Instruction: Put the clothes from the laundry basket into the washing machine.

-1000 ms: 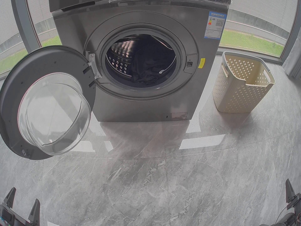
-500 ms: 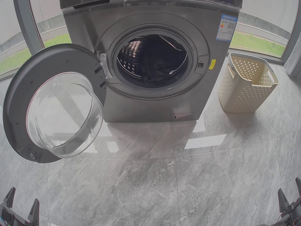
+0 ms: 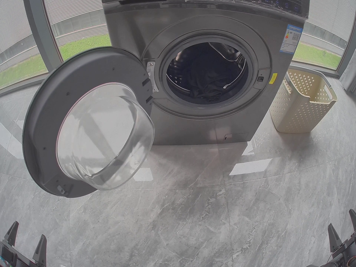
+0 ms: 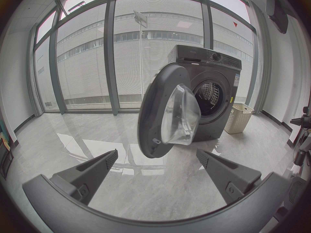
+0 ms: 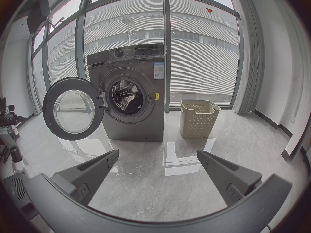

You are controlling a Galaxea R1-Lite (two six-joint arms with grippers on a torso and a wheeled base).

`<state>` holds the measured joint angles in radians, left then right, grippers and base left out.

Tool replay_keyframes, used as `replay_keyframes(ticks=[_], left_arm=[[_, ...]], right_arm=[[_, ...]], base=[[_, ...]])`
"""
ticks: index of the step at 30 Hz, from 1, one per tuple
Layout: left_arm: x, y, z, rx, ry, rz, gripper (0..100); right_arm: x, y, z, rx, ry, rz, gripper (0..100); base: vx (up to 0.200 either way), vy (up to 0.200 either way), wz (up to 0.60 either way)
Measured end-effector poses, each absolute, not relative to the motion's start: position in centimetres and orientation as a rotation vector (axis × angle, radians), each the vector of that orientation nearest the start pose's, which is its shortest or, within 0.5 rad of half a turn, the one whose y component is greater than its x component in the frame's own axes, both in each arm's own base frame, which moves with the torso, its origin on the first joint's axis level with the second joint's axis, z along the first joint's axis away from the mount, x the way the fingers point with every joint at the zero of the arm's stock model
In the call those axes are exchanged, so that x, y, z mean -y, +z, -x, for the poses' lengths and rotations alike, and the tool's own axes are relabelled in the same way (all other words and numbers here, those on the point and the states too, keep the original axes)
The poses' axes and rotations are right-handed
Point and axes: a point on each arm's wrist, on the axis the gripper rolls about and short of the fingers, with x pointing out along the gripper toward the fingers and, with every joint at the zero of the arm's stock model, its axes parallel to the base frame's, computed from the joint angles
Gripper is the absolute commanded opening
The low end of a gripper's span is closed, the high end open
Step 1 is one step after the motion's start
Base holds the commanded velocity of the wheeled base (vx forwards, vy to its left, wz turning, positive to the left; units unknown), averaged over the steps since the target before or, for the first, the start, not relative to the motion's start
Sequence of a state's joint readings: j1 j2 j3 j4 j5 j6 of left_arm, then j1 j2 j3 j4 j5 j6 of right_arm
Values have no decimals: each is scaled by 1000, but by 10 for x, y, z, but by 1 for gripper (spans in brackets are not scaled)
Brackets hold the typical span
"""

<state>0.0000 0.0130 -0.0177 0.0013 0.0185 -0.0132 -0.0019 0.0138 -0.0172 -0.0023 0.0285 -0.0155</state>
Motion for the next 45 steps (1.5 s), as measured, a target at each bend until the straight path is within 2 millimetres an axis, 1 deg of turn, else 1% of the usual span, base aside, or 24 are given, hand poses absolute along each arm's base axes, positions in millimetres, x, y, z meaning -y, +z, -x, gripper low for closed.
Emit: replay_keyframes(ticks=[3,9,38,39,41,45], left_arm=[[0,80,23,3,18,13,100],[0,80,23,3,17,11,100],[0,82,23,16,15,-28,100],[0,83,23,24,11,-28,100],[0,91,25,63,1,-20,100],[0,121,31,146,-38,-3,100]], right_arm=[[-1,81,23,7,18,12,100],[0,81,23,7,10,8,100],[0,81,23,7,14,11,100],[0,81,23,6,14,10,100],[0,81,23,6,13,11,100],[0,81,23,6,15,11,100]], base=[[0,0,0],[0,0,600],[0,0,0],[0,0,0],[0,0,0],[0,0,-450]])
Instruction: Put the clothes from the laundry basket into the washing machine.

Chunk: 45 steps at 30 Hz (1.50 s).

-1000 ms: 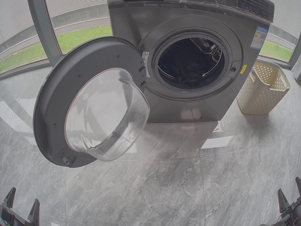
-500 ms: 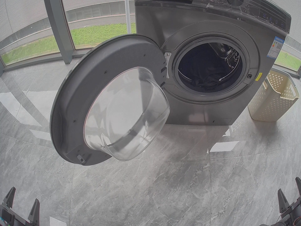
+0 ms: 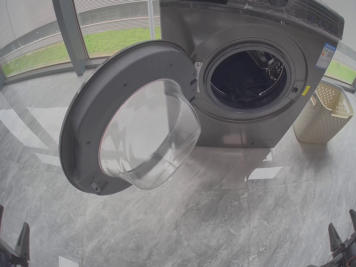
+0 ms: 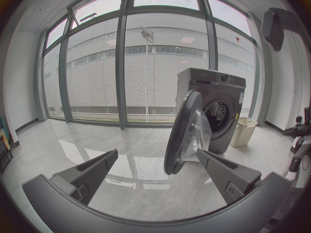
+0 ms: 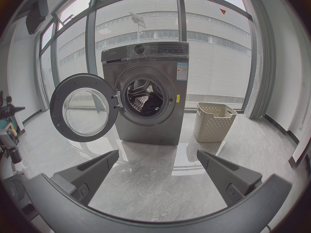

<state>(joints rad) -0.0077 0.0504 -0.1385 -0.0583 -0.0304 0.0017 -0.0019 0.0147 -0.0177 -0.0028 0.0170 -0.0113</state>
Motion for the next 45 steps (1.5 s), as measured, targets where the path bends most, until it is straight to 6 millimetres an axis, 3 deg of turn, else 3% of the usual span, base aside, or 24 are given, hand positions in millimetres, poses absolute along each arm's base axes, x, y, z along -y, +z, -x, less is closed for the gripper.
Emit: replay_keyframes(ticks=[7,17,24,32,45], left_arm=[[0,157,16,131,-141,23,100],[2,158,-2,31,-180,32,100],[3,172,-14,19,-181,32,100],[8,192,-50,0,-243,29,100],[20,216,-125,-3,-438,26,100]], right_arm=[[0,81,23,6,15,9,100],[0,81,23,6,14,10,100],[0,81,23,5,14,10,100],[0,81,23,5,15,10,100],[0,81,23,5,15,10,100]], base=[[0,0,0],[0,0,0],[0,0,0],[0,0,0],[0,0,0]])
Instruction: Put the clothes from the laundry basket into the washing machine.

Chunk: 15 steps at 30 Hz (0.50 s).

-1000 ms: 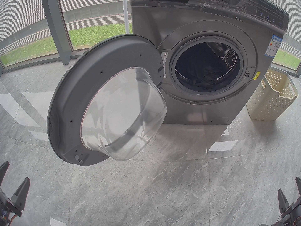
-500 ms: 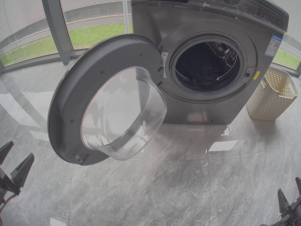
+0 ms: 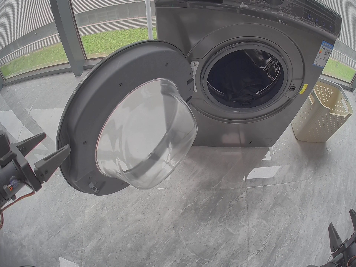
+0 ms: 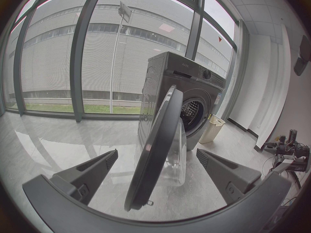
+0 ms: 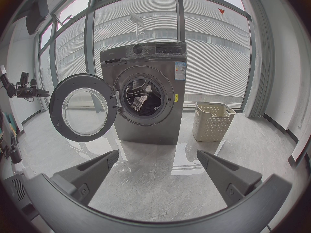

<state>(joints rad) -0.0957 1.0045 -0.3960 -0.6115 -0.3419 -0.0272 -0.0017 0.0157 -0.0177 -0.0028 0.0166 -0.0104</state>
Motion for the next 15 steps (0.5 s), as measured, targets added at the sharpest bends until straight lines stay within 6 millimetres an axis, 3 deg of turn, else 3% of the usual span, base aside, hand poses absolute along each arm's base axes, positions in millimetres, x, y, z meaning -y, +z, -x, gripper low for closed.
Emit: replay_keyframes(ticks=[7,15], left_arm=[[32,211,-146,-31,-544,30,100],[55,206,-139,-68,-709,67,100]], right_arm=[[0,81,23,4,15,10,100],[0,81,23,4,15,10,100]], base=[[0,0,0],[0,0,0]])
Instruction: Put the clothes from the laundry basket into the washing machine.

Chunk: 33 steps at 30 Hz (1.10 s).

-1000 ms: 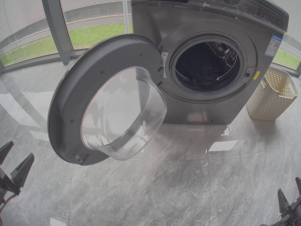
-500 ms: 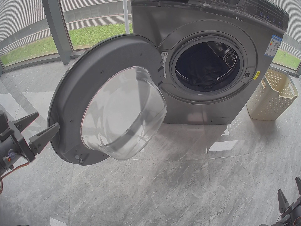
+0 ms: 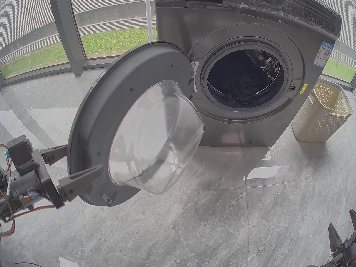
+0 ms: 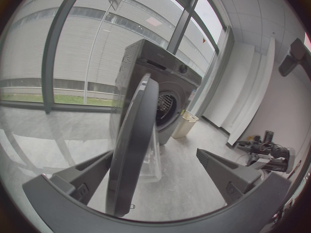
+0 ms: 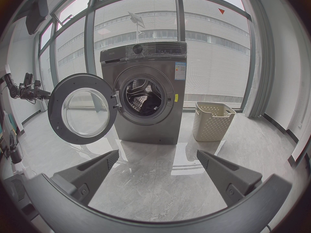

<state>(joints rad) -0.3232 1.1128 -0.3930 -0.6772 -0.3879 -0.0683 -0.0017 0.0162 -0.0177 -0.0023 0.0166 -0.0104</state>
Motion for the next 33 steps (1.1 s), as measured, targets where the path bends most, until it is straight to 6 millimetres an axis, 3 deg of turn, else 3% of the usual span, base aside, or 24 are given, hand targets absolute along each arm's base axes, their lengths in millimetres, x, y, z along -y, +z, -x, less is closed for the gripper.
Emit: replay_keyframes(ticks=[6,14,24,33], left_arm=[[67,206,-122,-77,-798,113,100],[52,214,-117,-16,-676,127,100],[34,215,-136,-13,-501,80,100],[62,207,-155,-90,-640,62,100]], right_arm=[[0,81,23,4,15,10,100],[0,81,23,4,15,10,100],[0,81,23,4,15,10,100],[0,81,23,4,16,10,100]], base=[[0,0,0],[0,0,0],[0,0,0],[0,0,0]])
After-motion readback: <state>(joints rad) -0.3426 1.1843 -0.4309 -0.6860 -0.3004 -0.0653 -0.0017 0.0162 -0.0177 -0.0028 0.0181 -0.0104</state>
